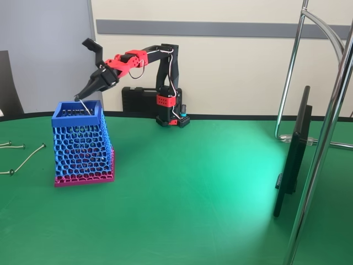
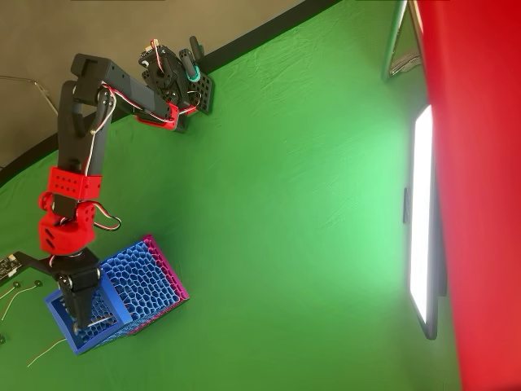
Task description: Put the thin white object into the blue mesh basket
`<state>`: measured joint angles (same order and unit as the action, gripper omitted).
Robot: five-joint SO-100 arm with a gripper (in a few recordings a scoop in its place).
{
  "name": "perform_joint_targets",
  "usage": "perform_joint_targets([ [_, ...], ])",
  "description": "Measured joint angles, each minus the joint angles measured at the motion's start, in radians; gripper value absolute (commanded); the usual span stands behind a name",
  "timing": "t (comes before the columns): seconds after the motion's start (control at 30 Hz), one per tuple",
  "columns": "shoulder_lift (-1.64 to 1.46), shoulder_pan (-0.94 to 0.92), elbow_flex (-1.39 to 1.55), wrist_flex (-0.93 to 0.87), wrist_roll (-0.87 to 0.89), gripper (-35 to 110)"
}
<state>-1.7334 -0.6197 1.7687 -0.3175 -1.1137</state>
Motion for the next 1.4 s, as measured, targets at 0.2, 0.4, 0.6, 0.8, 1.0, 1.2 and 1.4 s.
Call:
perform_joint_targets([
  [0.2, -0.121, 0.084, 0.144, 0.000, 0.000, 26],
  [0.4, -0.245, 0.158, 0.270, 0.003, 0.026, 26],
  [0.6, -0.426, 0.252, 0.414, 0.003, 0.175, 22],
  [0.8, -0.652, 0.350, 0.607, 0.003, 0.308, 11],
  [1.0, -0.887, 0.443, 0.819, -0.014, 0.423, 0],
  [1.2, -1.100, 0.497, 0.989, -0.103, 0.607, 0],
  [1.4, -1.316, 0.523, 1.167, -0.175, 0.838, 0],
])
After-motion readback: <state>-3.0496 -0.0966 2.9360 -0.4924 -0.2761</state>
